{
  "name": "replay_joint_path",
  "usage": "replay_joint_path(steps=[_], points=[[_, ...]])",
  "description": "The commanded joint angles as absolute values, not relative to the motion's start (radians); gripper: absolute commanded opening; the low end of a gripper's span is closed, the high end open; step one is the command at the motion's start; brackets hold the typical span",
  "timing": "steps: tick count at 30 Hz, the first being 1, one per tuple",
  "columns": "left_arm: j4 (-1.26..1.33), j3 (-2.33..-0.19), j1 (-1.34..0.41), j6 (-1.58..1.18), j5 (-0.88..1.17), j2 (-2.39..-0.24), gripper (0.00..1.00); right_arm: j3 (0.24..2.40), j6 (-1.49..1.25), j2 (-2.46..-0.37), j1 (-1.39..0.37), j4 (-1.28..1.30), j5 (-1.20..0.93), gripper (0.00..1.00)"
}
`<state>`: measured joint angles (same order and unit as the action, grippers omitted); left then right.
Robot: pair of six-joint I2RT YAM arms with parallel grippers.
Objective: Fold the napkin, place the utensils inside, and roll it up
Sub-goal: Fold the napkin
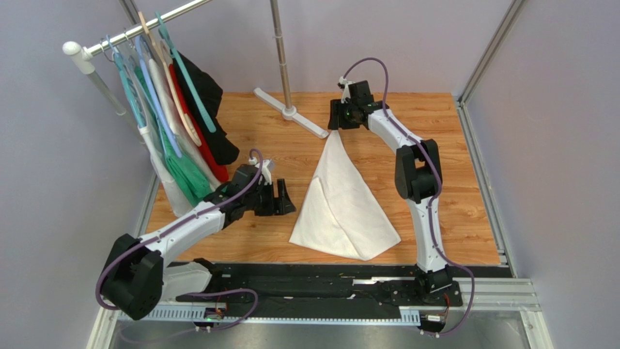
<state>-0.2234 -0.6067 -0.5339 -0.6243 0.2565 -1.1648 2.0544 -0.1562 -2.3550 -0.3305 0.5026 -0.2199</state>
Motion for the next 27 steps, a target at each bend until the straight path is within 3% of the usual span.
replay_joint_path(steps=[1,19,27], points=[[-0.204,-0.653,-0.523,-0.578,0.297,-1.216,0.79,2.129,-0.156,-2.404,-0.327,0.488,-0.23,0.57],[-0.149,-0.687,-0.514,-0.545,0.36,-1.331,0.79,2.137,-0.17,-2.5,-0.339,0.428,-0.247,0.52],[-0.108,-0.755,-0.508,-0.545,0.357,-1.411,0.79,2.157,-0.193,-2.517,-0.341,0.442,-0.247,0.37]])
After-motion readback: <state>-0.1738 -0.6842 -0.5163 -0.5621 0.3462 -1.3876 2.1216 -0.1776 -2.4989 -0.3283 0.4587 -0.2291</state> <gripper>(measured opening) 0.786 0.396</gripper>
